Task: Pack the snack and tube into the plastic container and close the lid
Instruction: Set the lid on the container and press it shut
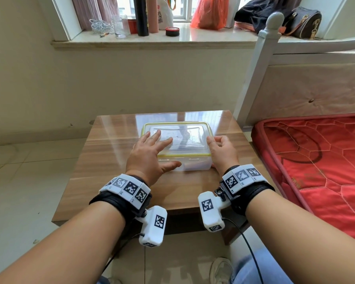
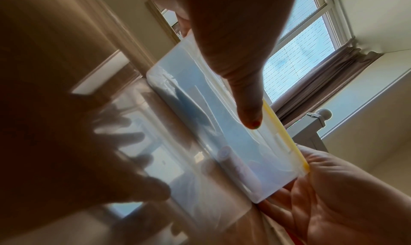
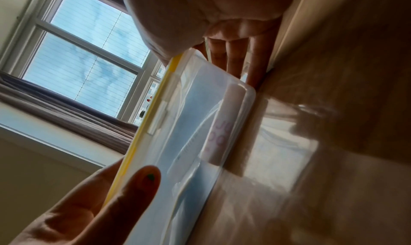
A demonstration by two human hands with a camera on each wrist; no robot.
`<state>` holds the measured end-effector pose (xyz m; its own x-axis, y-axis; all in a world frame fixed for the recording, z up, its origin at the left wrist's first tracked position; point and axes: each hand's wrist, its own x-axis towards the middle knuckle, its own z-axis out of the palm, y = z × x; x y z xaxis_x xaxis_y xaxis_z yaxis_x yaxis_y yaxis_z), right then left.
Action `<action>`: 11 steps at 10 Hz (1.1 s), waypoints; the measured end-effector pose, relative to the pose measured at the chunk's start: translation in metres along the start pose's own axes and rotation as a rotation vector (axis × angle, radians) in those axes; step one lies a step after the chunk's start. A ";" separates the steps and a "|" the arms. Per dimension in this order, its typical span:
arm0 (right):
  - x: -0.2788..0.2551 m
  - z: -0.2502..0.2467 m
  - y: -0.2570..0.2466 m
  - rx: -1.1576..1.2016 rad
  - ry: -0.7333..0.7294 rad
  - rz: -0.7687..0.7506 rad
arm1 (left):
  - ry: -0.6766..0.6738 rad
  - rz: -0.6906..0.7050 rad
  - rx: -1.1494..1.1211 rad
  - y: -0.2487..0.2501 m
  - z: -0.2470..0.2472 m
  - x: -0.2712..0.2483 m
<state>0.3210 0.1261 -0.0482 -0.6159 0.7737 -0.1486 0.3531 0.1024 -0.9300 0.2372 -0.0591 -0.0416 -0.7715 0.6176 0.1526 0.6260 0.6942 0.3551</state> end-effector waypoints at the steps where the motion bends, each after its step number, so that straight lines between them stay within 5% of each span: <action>1: -0.001 0.000 0.001 -0.015 0.029 -0.026 | -0.001 -0.002 -0.007 -0.001 0.000 0.000; 7: -0.011 0.001 0.005 0.096 -0.059 0.013 | -0.082 -0.014 -0.194 -0.006 -0.009 -0.002; 11: -0.037 0.006 0.004 0.147 -0.067 -0.035 | -0.065 -0.287 -0.624 -0.021 -0.007 -0.017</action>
<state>0.3405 0.0943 -0.0484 -0.6735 0.7272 -0.1326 0.2266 0.0324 -0.9734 0.2365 -0.0865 -0.0450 -0.8764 0.4756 -0.0750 0.2008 0.5025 0.8409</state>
